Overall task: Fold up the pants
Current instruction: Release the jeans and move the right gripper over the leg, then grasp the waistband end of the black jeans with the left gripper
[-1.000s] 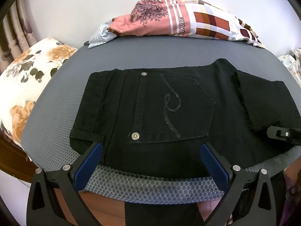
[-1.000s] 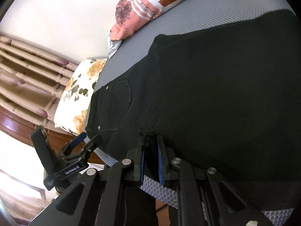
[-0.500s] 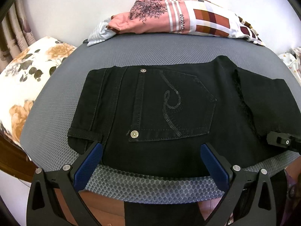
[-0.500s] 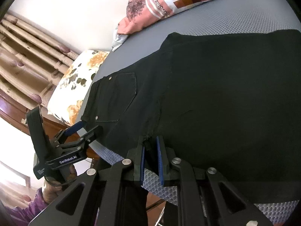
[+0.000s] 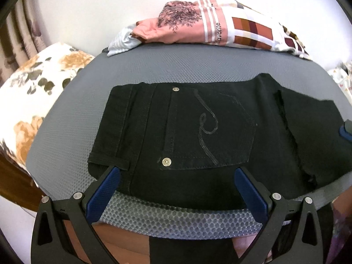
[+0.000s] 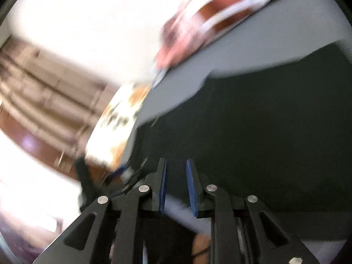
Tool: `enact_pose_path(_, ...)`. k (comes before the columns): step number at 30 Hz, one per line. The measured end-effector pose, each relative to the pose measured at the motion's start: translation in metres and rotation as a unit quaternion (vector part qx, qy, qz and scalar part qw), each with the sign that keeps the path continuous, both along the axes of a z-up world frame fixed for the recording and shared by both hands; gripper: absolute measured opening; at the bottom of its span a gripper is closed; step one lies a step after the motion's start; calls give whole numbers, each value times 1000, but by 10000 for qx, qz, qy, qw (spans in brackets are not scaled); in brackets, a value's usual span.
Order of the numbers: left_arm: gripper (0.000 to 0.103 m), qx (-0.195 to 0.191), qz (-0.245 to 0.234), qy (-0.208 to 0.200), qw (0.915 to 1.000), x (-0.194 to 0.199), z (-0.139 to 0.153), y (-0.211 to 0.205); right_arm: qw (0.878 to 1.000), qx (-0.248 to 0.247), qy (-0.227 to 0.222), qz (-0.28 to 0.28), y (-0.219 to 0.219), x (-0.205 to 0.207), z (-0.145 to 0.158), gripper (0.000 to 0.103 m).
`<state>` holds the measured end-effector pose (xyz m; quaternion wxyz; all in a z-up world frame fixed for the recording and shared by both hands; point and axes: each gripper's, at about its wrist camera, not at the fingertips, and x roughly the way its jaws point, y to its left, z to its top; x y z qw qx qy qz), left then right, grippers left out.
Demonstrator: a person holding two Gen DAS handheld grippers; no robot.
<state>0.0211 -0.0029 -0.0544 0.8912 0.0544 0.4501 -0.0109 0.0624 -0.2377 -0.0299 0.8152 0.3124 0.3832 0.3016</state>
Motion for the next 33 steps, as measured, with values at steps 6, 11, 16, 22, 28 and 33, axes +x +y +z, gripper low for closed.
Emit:
enact_pose_path(6,103,-238,158,116,9995,3,0,6,9956,-382,146,-844,-57,-11,-12,19)
enact_pose_path(11,103,-257,282,124,9992,4,-1,11,9969,-690,87,-372,-20,-18,-22,19)
enact_pose_path(16,103,-362,415,131,9984,7,3,21,9854,-1587,-417,447,40,-28,-15,19)
enact_pose_path(22,103,-3,722,-232,9971,9,32,57,9673,-2374,-489,748,72,-27,-26,19)
enact_pose_path(28,103,-1060,1297,167,9857,12,41,139,9680,-2361,-442,728,74,-30,-28,19)
enact_pose_path(33,102,-2438,1415,585,9577,9,14,186,9753,-2049,-352,746,65,-27,-31,25)
